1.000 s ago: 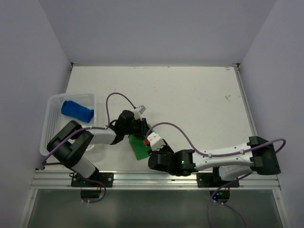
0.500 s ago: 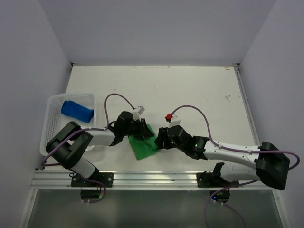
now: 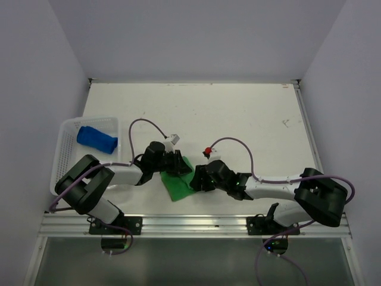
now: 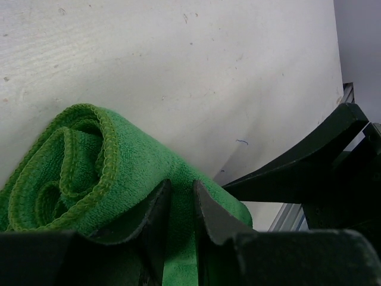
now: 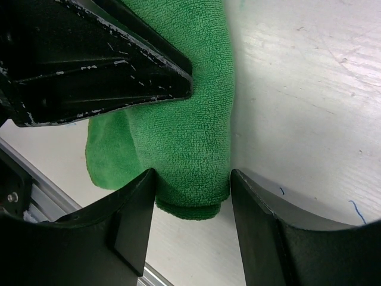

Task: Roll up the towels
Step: Roll the towel

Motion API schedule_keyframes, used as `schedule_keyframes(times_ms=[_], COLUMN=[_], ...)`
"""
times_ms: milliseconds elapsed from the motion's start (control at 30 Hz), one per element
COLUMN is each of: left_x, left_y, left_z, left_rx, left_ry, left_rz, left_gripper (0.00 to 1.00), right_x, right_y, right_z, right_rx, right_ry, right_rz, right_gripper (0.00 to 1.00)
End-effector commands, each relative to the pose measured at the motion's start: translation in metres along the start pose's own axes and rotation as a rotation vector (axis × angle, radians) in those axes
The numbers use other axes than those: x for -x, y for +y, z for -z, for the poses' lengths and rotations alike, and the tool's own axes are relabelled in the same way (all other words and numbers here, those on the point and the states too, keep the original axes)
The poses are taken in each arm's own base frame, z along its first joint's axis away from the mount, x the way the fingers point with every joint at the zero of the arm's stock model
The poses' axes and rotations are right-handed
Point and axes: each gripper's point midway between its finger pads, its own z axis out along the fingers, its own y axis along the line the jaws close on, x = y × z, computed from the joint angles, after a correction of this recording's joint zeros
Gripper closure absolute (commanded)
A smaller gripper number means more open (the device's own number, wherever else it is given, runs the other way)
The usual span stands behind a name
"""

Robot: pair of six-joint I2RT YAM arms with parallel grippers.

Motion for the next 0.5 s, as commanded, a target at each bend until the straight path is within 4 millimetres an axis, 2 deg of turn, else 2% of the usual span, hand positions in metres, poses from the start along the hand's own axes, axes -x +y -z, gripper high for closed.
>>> schedule_keyframes(times_ms=[0,167,200,267,300,433,467], left_x=[-0.041,-0.039,-0.039,-0.032,-0.030,-0.006,0.008], left_y=[0.044,0.042,0.045,0.043,0.042,0.029,0.021], left_z=[0.013,0.014,0.015,0.016,0.017,0.019,0.018], left_rx=[0.164,0.162,0.178,0.183,0.184,0.169,0.154], left_ry=[0.101,0.092,0.096,0.080,0.080,0.038,0.012], left_rz=[0.064,0.058,0.053,0.042,0.035,0.013,-0.001], left_gripper=[0.73,0.73,0.72,0.72,0.71,0.67,0.67], right_x=[-0.008,-0.014,-0.013,-0.011,-0.011,-0.006,-0.005], right_y=[0.002,-0.003,-0.003,-0.003,-0.003,-0.007,-0.004], right_z=[-0.005,-0.007,-0.007,-0.006,-0.006,-0.004,-0.003], right_rx=[0.034,0.032,0.030,0.029,0.029,-0.005,-0.004], right_ry=[0.016,0.023,0.019,0.013,0.013,-0.008,-0.017], right_rz=[-0.014,-0.011,-0.006,0.000,0.011,0.040,0.052], right_gripper=[0.43,0.50,0.60,0.68,0.77,0.96,0.99])
